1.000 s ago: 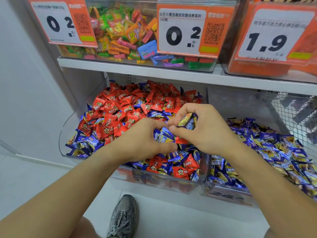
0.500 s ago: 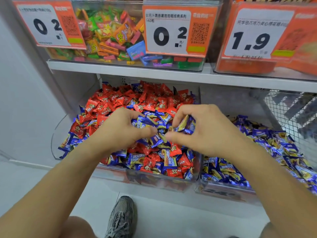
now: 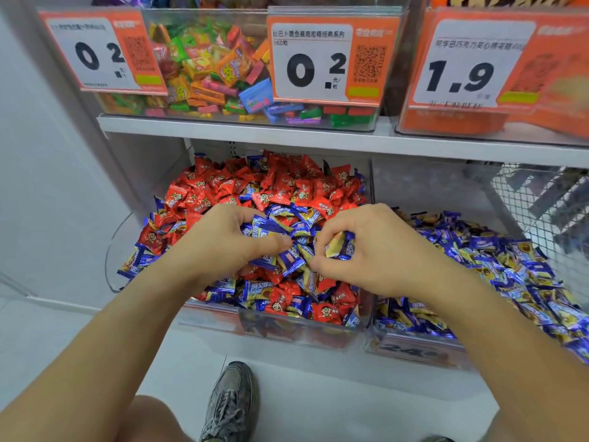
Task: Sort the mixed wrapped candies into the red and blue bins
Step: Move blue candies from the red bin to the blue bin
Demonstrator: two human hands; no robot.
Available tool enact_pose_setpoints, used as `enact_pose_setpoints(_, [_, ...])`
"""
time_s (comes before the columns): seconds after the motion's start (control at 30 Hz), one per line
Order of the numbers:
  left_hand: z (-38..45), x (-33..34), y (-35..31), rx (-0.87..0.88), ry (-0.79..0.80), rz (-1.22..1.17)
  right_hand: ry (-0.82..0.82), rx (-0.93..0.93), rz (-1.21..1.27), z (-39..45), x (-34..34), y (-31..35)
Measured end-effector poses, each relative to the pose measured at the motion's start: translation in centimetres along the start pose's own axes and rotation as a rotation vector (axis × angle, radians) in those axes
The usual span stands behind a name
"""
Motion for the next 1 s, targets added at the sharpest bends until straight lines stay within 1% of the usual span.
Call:
enact_pose_setpoints(0.03, [0.0,-0.1,0.1,-0.008,-0.006,-0.009,0.019,-0.001,-0.02,0.0,0.0,0.0])
enact_pose_setpoints(0.07, [0.0,-0.2,0.2,-0.017,-0.012,-0.016,0.056,-0.008,-0.096,-0.1,0.3,0.2])
enact_pose_setpoints(0.17, [0.1,-0.6,0.4,-0.029,-0.022,0.013,0.163,-0.062,-0.447,-0.1,2.6,1.3])
enact_pose_setpoints(0.2, [0.1,-0.7,0.4,-0.031,-0.019,0.028,0.16,-0.085,-0.49,0.1,3.2,1.7])
enact_pose_setpoints(0.27, [0.2,-0.7,0.4,-0.032,-0.011,0.04,0.133,-0.106,-0.464,0.3,3.4,2.1])
enact_pose_setpoints(0.4, [0.2,-0.9,0.5,-0.033,-0.012,0.045,0.1,-0.069,-0.299,0.4,2.6,1.3])
enact_pose_setpoints(0.53, [0.3,-1.2,0.5,-0.021,-0.04,0.037,-0.024,-0.006,-0.058,0.4,1.4,0.1])
enact_pose_setpoints(0.67, [0.3,-1.0,0.3,-0.022,-0.055,0.021,-0.102,0.014,-0.035,0.4,1.4,-0.2])
enact_pose_setpoints(0.77, [0.1,-0.7,-0.3,0.022,-0.067,0.011,-0.196,-0.023,0.077,0.0,0.8,0.4])
enact_pose_setpoints(0.87, [-0.3,0.6,-1.9,0.117,-0.024,-0.058,-0.215,0.074,0.348,-1.2,-0.3,-0.4])
enact_pose_setpoints(1.0, [-1.0,3.9,-4.1,0.205,0.04,-0.156,-0.141,0.246,0.773,-3.6,-0.7,-2.7])
Point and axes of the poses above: each hand's wrist, its own z-axis towards the middle knuckle, its own x-axis out of the palm, y = z × x, the point moved 8 cm from there along z, towards the middle knuckle, and after that the axes turned 15 degrees about -z, right-handed, at the moved point
